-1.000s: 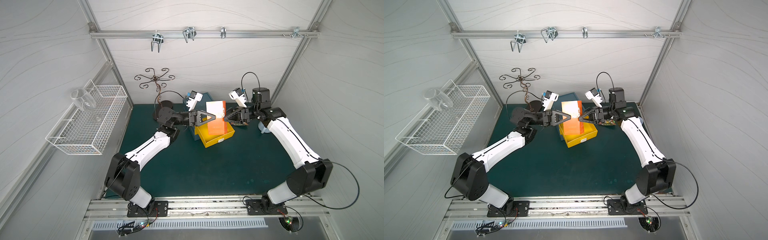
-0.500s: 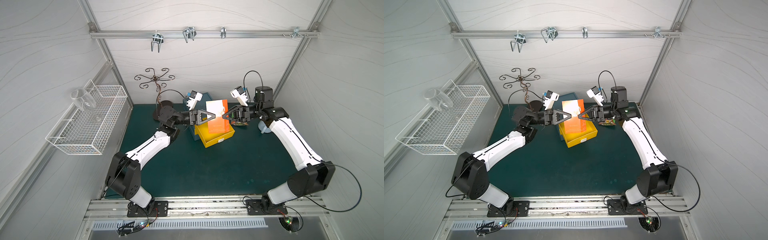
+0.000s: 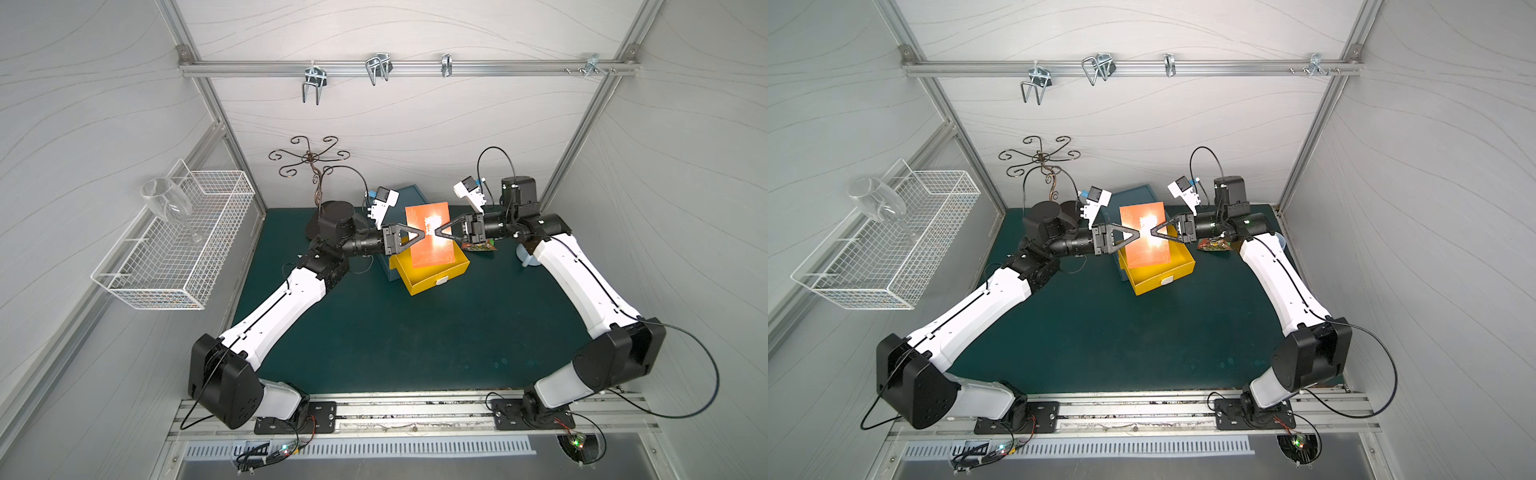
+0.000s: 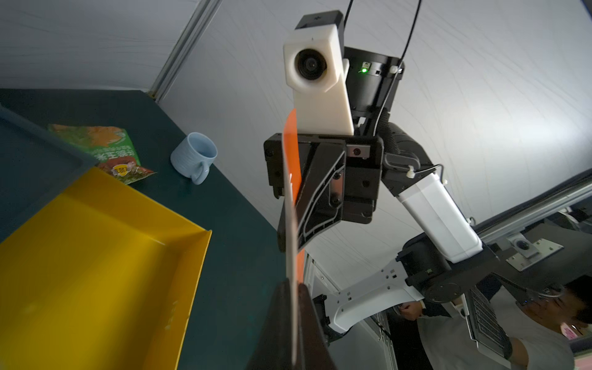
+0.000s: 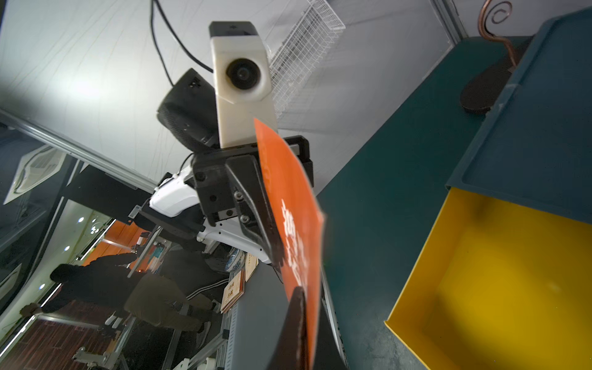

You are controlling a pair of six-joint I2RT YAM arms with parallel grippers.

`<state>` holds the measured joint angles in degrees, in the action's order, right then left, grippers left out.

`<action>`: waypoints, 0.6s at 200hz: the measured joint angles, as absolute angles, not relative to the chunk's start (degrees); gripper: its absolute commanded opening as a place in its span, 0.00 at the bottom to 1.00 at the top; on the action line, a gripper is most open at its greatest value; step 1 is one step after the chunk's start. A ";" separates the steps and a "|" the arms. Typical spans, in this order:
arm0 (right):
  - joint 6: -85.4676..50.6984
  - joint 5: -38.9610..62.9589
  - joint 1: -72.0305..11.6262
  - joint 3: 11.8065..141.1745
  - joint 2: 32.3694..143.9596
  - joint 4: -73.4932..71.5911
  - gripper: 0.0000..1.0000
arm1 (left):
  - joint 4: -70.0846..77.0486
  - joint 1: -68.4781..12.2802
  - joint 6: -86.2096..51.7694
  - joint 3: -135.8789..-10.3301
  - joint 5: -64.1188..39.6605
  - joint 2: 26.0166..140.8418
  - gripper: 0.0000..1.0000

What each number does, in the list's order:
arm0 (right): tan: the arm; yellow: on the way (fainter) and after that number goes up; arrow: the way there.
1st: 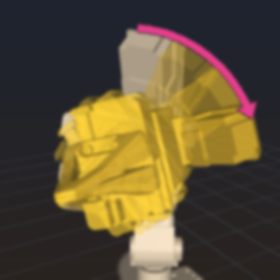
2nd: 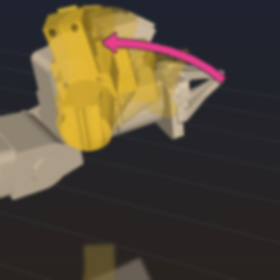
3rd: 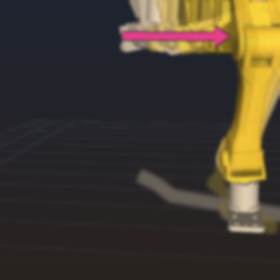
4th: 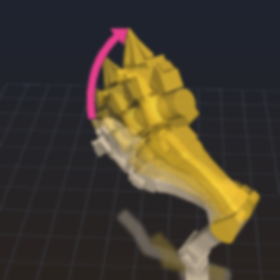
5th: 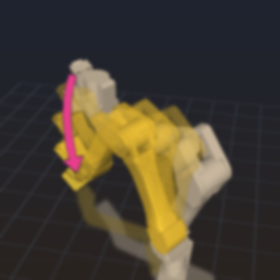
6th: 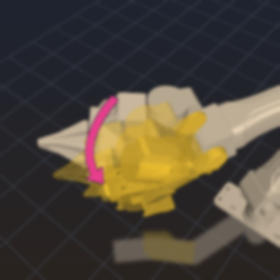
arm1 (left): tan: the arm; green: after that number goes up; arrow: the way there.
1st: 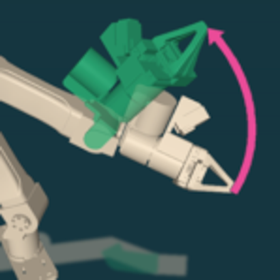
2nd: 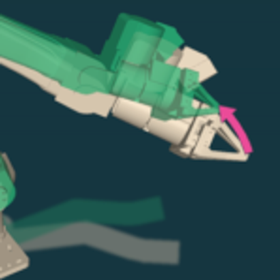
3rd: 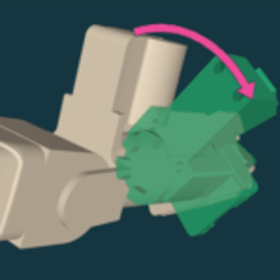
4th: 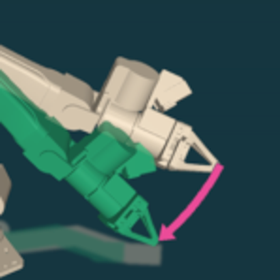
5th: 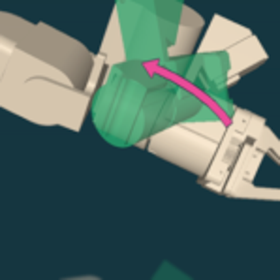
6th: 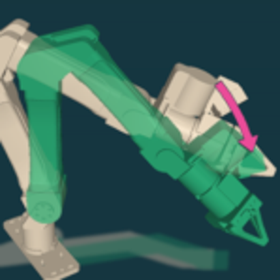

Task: Take the postcards out of the drawer
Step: Pick up the postcard from the drawer.

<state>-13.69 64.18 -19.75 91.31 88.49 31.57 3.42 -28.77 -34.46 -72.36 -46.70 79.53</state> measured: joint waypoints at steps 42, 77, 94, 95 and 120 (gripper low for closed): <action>-14.90 51.70 -23.33 93.08 88.77 36.03 0.00 | -9.50 -31.33 -26.85 -75.35 -34.70 78.08 0.00; -16.43 43.18 -26.83 93.80 89.14 38.20 0.00 | -16.69 -32.84 -23.81 -76.64 -27.14 77.56 0.02; -17.17 41.85 -27.81 93.80 89.78 38.35 0.00 | -19.64 -33.21 -22.46 -76.93 -23.73 77.25 0.20; -17.21 41.80 -27.86 93.80 89.80 38.35 0.00 | -19.86 -33.23 -22.26 -76.93 -23.49 77.21 0.21; -18.35 39.44 -28.34 93.80 90.26 38.17 0.00 | -25.41 -32.05 -21.56 -76.69 -20.69 75.50 0.47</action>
